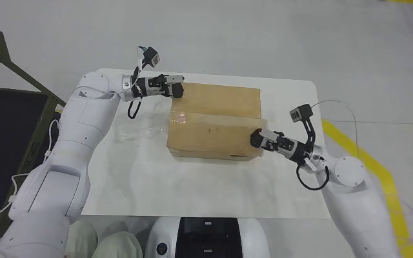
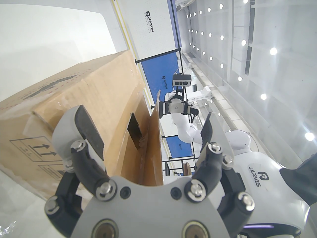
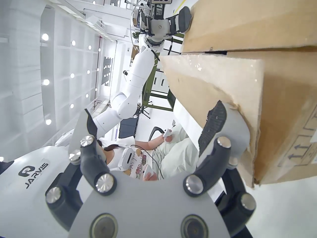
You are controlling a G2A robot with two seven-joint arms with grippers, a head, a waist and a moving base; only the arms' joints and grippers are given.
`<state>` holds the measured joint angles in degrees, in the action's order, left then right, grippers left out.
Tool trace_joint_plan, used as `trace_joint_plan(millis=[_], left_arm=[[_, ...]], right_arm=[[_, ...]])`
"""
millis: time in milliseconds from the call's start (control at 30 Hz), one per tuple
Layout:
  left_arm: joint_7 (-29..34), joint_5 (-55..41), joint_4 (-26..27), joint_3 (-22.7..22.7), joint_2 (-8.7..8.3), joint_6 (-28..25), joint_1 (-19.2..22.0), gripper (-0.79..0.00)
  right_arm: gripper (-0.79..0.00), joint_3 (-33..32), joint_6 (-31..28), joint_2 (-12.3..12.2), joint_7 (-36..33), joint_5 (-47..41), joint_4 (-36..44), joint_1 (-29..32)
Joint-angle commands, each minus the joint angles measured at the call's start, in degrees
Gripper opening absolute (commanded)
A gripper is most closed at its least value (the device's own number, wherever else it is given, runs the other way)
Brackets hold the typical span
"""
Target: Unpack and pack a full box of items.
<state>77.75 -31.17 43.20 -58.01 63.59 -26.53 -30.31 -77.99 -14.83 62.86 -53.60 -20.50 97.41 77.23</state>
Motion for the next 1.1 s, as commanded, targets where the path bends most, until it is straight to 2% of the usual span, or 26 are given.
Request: trace_joint_plan(millis=[0,500,1067], left_arm=[[0.0,0.0,0.0,0.0,0.0,0.0,0.0,0.0],[0.0,0.0,0.0,0.0,0.0,0.0,0.0,0.0],[0.0,0.0,0.0,0.0,0.0,0.0,0.0,0.0]], right_arm=[[0.0,0.6,0.1,0.1,0.9,1.1,-0.6,-1.0],[0.0,3.9,1.0,0.9,7.9,2.3,-7.4,-6.8],[0.0,3.9,3.1,1.1,9.6,2.3,-12.1,-8.5]])
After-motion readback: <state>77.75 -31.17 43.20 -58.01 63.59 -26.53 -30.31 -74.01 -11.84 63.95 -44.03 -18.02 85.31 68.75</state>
